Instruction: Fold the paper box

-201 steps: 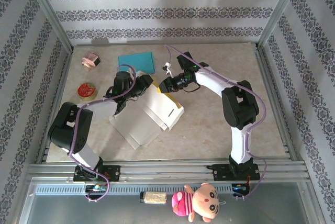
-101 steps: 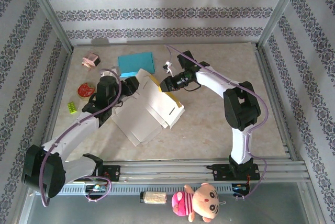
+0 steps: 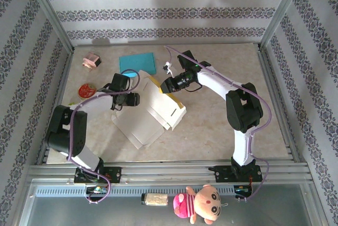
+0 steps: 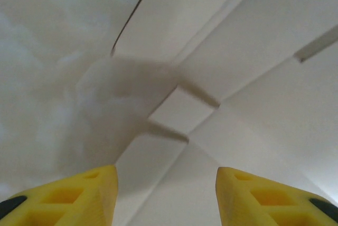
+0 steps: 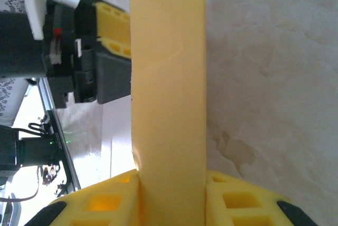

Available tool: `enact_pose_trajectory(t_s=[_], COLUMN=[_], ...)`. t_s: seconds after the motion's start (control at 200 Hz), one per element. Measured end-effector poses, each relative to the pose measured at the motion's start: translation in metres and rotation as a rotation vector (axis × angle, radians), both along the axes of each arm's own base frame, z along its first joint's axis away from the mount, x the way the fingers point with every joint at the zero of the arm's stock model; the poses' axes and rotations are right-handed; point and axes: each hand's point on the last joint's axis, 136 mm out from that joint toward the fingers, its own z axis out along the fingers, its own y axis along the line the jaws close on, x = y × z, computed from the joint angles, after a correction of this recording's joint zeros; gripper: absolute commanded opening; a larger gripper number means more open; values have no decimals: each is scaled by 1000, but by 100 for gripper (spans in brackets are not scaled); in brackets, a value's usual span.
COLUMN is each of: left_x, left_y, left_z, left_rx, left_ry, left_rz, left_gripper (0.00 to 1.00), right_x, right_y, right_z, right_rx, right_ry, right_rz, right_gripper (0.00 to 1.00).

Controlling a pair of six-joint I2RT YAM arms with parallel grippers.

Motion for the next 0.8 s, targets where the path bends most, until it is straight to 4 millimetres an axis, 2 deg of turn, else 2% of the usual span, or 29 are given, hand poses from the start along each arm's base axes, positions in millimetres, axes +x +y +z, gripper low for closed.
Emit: enact_pose_trajectory(t_s=[0.19,0.355,0.495,0.66,0.8], left_x=[26,32,26,21,20], left_y=[-5,-9,-14,-18,-19], left_z=[1,-3,-10,-15,-15], left_rx=[-6,-45,-86,-107,-114], left_ry=[-13,13,59,86,91], left_rz=[-103,-155,-181,-203,-206], left_gripper=[55,53,45,24,17], right_x=[-1,0,-1,-5,-3], right_y=[0,1,-1,0,-2], right_z=[1,5,4,2,1], right_rx=[-4,-3,-13,-28,-41], right_ry=[4,-2,6,19,13], right_rz=[2,1,-2,1,-6], right_gripper=[28,28,28,28,28])
